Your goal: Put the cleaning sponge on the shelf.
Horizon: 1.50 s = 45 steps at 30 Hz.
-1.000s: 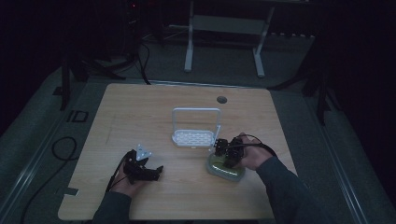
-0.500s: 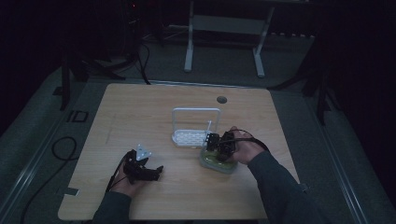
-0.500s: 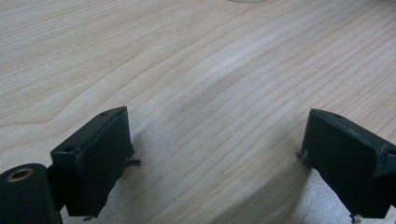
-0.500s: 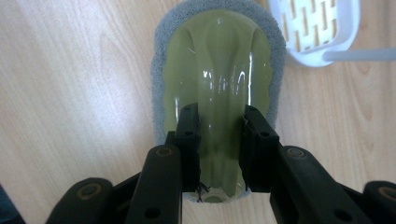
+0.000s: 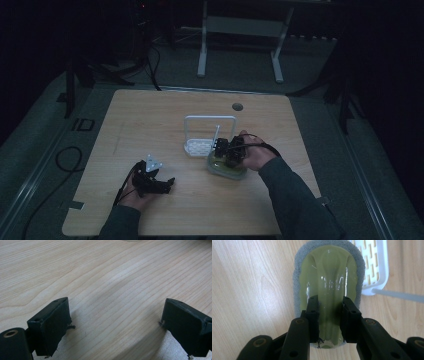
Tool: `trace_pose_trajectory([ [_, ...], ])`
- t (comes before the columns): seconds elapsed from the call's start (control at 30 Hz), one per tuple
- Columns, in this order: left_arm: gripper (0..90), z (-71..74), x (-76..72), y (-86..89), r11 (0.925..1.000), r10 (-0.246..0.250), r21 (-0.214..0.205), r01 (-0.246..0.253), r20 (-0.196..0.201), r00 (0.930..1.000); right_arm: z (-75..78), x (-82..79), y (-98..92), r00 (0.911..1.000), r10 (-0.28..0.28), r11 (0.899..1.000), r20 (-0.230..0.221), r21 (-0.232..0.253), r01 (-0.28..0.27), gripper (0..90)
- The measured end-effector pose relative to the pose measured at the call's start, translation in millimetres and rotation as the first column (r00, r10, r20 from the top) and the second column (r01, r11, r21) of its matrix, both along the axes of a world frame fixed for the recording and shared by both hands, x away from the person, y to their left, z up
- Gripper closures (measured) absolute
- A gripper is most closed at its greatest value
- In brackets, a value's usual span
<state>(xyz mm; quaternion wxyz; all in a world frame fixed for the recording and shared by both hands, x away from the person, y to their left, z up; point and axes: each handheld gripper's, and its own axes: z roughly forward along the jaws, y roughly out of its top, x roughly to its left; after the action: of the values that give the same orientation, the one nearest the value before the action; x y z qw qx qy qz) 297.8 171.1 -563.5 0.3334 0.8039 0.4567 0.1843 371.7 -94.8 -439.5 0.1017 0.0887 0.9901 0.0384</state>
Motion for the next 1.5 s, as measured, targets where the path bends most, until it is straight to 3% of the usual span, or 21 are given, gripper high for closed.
trace_pose_trajectory([
  [0.63,8.5,0.0,0.0,0.1,1.0000,0.000,0.000,0.000,0.000,1.0000,3.9,4.6,15.0,0.9953,0.065,0.998,0.071,0.001,-0.066,71.7],
  [0.97,8.5,0.0,0.0,0.0,1.0000,0.000,0.000,0.000,0.000,1.0000,10.9,4.5,25.7,0.9868,0.099,0.995,0.128,-0.016,-0.097,71.7],
  [1.5,8.5,0.1,0.0,0.1,1.0000,0.000,0.000,0.000,-0.001,1.0000,13.0,14.0,39.9,0.9758,0.152,0.988,0.157,-0.019,-0.151,71.7],
])
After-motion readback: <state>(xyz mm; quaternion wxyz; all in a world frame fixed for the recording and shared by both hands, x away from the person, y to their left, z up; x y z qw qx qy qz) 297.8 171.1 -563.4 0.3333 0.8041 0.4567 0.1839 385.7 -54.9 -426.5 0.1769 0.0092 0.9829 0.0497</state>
